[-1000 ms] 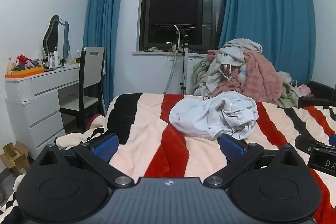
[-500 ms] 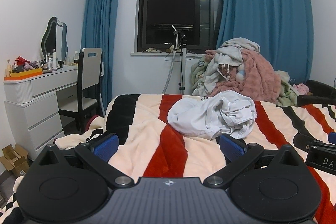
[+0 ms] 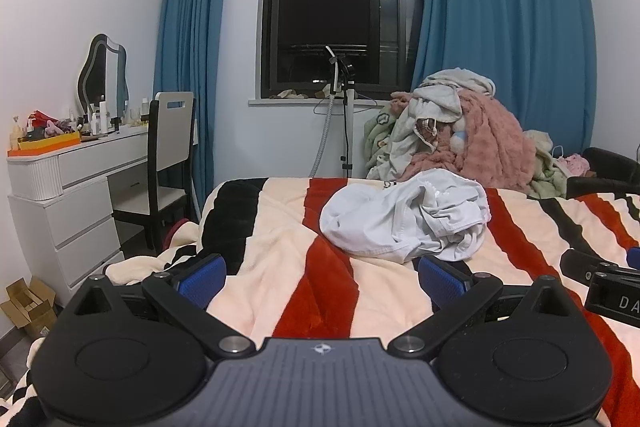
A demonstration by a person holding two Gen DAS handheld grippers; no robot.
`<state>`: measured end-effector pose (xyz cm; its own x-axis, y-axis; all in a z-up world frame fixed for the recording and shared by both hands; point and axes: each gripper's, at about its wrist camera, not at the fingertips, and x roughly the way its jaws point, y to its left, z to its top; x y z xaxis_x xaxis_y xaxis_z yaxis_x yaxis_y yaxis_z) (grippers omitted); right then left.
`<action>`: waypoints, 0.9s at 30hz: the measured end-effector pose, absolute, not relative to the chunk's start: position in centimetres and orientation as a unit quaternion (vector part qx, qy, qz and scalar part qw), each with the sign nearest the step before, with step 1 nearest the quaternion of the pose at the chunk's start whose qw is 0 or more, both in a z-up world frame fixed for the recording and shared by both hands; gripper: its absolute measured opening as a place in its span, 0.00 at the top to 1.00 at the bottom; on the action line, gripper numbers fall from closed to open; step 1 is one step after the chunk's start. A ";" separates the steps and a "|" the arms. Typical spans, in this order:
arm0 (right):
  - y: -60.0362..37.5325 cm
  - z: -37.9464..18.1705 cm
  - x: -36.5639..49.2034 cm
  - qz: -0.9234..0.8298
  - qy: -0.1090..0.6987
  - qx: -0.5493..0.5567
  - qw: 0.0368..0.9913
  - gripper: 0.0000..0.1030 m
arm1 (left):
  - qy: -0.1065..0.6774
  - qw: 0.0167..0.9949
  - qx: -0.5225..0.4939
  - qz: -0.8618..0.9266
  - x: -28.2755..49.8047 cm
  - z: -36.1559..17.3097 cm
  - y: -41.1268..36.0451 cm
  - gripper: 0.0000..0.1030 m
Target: Fold clothes
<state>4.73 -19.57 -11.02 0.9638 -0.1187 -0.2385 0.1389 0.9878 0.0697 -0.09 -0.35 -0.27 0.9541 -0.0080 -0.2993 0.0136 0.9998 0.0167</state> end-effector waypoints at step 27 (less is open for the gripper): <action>-16.8 -13.6 24.7 -0.037 0.184 -0.111 0.976 0.25 | 0.160 0.987 0.003 -0.031 7.9 0.1 3.9 0.00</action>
<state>24.74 -16.82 -13.63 0.9293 -0.1131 -0.3516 0.0309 0.9725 -0.2311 7.88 3.95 0.06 0.9466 -0.0602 -0.3169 0.0621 0.9981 -0.0040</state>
